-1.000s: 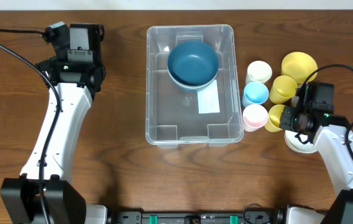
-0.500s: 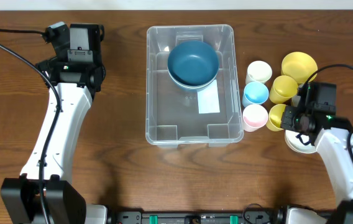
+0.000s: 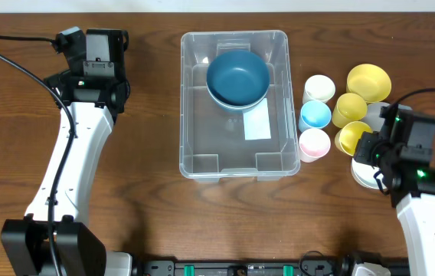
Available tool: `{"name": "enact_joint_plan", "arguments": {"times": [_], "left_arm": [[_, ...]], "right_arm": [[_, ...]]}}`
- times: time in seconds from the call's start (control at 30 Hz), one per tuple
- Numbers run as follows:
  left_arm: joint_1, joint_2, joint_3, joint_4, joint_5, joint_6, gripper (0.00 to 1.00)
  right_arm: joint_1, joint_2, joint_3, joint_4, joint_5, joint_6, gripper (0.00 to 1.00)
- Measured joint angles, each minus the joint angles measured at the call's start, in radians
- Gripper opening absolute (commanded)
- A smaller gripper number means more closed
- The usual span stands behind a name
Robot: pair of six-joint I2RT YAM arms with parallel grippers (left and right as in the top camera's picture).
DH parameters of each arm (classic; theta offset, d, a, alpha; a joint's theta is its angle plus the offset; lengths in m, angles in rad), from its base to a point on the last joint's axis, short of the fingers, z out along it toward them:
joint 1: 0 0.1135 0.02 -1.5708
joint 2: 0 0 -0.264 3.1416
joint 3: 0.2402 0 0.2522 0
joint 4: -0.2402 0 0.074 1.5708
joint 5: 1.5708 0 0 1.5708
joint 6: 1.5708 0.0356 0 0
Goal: Pack container
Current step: 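Carry the yellow cup into the container's front left and release it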
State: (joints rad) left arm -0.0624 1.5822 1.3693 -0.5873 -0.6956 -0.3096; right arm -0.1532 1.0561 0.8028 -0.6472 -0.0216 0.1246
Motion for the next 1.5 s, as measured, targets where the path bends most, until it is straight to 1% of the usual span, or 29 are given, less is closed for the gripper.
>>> {"name": "enact_joint_plan", "arguments": {"times": [0.17,0.3,0.47,0.63,0.8,0.93,1.13,1.33,1.5], "left_arm": [[0.0,0.0,0.0,0.0,0.0,0.0,0.98],[0.0,0.0,0.0,0.0,0.0,0.0,0.98],[0.0,0.0,0.0,0.0,0.0,0.0,0.98],[0.0,0.0,0.0,0.0,0.0,0.0,0.98],[0.0,0.0,0.0,0.0,0.0,0.0,0.98],[0.0,0.0,0.0,0.0,0.0,0.0,0.98],[0.0,0.0,0.0,0.0,0.0,0.0,0.98],[0.0,0.0,0.0,0.0,0.0,0.0,0.98],[0.0,0.0,0.0,0.0,0.0,0.0,0.98]], "right_arm": [[0.021,-0.105,0.012,-0.027,-0.099,-0.006,0.01],[0.076,-0.133,0.082,-0.066,-0.153,-0.047,0.01],[0.217,-0.134,0.198,-0.069,-0.191,-0.089,0.01],[0.386,-0.109,0.246,-0.005,-0.187,-0.104,0.01],[0.533,-0.008,0.248,0.081,-0.17,-0.113,0.01],[0.651,0.12,0.249,0.151,-0.158,-0.114,0.01],[0.804,0.324,0.32,0.138,-0.072,-0.089,0.01],[0.879,0.459,0.409,0.108,-0.028,-0.05,0.01],[0.921,0.541,0.441,0.106,-0.018,-0.025,0.01]]}}
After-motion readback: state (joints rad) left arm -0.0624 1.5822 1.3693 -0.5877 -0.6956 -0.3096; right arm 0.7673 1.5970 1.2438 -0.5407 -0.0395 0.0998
